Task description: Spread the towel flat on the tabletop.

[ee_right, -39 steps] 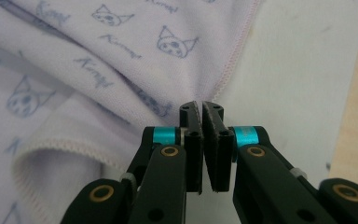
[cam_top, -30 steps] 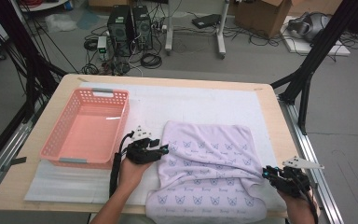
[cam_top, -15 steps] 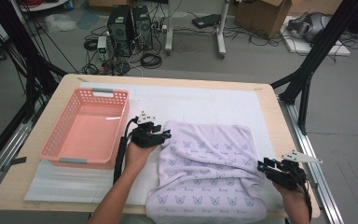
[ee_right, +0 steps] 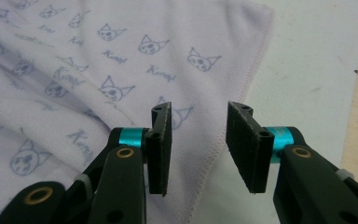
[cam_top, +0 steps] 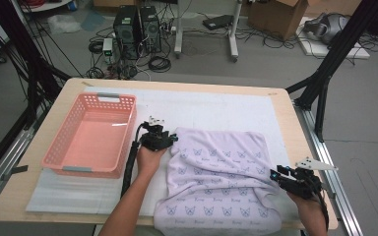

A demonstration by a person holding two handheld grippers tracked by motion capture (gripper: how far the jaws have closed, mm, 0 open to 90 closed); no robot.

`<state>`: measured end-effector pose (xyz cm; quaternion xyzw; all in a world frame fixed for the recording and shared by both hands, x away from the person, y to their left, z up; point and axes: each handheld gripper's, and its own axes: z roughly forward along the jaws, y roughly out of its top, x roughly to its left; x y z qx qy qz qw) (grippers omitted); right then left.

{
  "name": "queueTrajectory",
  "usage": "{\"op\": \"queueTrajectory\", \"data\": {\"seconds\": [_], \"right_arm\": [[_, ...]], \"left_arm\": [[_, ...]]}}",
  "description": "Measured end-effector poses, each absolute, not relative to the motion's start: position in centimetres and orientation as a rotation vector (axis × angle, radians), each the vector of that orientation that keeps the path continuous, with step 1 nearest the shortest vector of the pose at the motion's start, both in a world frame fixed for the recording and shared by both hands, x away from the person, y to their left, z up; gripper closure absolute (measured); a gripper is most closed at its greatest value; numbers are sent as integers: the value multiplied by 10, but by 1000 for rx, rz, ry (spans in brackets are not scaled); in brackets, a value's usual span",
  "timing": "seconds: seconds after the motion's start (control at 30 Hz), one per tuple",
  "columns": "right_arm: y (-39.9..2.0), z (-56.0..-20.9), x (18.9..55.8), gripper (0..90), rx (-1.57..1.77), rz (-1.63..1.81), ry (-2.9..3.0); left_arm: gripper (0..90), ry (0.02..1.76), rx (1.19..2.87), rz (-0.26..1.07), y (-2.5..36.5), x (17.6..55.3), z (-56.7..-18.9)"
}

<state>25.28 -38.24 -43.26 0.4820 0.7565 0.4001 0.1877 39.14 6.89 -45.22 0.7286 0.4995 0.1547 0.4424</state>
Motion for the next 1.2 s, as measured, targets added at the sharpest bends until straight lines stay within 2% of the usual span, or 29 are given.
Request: {"op": "queueTrajectory", "data": {"seconds": [0.27,0.37,0.53,0.6,0.63,0.67,0.7,0.87,0.93,0.97,1.07,1.2], "right_arm": [[-379,-432,252,601,1336,1130,2145],[-378,-432,252,600,1332,1130,2147],[-375,-433,254,600,1335,1129,2154],[-374,-433,254,600,1335,1129,2158],[-374,-432,254,600,1337,1131,2158],[-374,-433,254,600,1335,1131,2157],[-374,-433,254,599,1331,1129,2156],[-374,-434,254,597,1342,1126,2152],[-374,-434,254,593,1346,1126,2148],[-374,-434,255,590,1351,1123,2144],[-373,-434,259,588,1362,1113,2139],[-370,-434,280,586,1387,1076,2126]], "left_arm": [[603,1182,1867,369,54,387,-452],[564,1162,1893,356,49,388,-451],[523,1111,1981,437,35,386,-450],[568,1073,2009,473,34,385,-450],[638,1061,2012,460,34,385,-449],[769,1052,2020,458,34,384,-448],[811,1057,2040,518,33,383,-446],[831,1125,1939,653,46,382,-432],[784,1135,1945,694,51,382,-430],[686,1147,1935,682,52,382,-430],[524,1197,1883,604,61,383,-432],[515,1175,1819,532,69,382,-434]]}}
